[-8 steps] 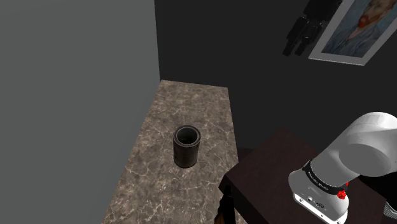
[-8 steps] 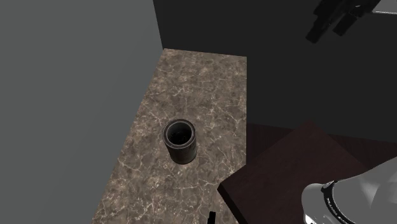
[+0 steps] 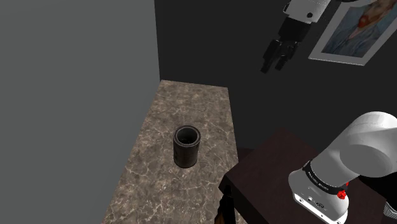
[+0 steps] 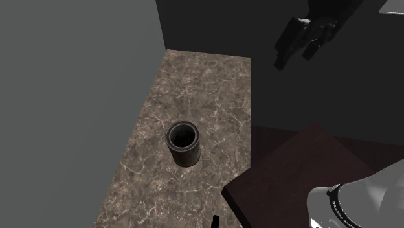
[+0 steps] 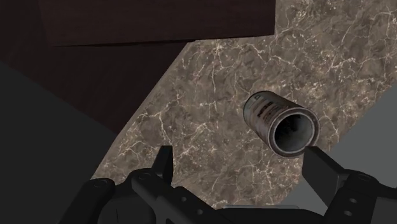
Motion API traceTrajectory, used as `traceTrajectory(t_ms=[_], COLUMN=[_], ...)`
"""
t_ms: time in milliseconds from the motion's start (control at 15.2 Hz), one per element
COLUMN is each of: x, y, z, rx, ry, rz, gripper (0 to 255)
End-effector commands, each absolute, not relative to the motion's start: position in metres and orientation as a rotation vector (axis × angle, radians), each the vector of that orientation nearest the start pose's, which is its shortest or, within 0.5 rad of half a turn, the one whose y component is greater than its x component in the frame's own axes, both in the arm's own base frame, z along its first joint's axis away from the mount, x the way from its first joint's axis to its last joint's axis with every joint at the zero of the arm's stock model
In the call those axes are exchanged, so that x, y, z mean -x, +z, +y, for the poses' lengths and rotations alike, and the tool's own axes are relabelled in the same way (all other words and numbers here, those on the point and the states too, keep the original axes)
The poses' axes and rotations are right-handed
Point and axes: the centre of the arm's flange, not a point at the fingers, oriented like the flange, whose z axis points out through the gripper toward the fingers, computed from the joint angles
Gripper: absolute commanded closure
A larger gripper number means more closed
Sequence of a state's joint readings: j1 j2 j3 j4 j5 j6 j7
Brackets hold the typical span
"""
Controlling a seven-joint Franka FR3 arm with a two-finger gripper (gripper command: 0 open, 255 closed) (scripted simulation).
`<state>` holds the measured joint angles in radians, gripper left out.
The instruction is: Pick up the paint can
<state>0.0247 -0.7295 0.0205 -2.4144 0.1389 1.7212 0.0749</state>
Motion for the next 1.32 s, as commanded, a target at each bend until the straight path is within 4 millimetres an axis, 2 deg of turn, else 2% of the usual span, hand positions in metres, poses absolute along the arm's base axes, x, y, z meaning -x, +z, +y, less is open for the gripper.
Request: traceTrajectory(t_ms=[0,1254], x=[-0.345,-0.432], y=[0.537,0.334], z=[0.042,0.174], rx=[3.023,3.106], ry=[-0.044,-0.028], rz=[0.080,0.079], gripper=[0,0])
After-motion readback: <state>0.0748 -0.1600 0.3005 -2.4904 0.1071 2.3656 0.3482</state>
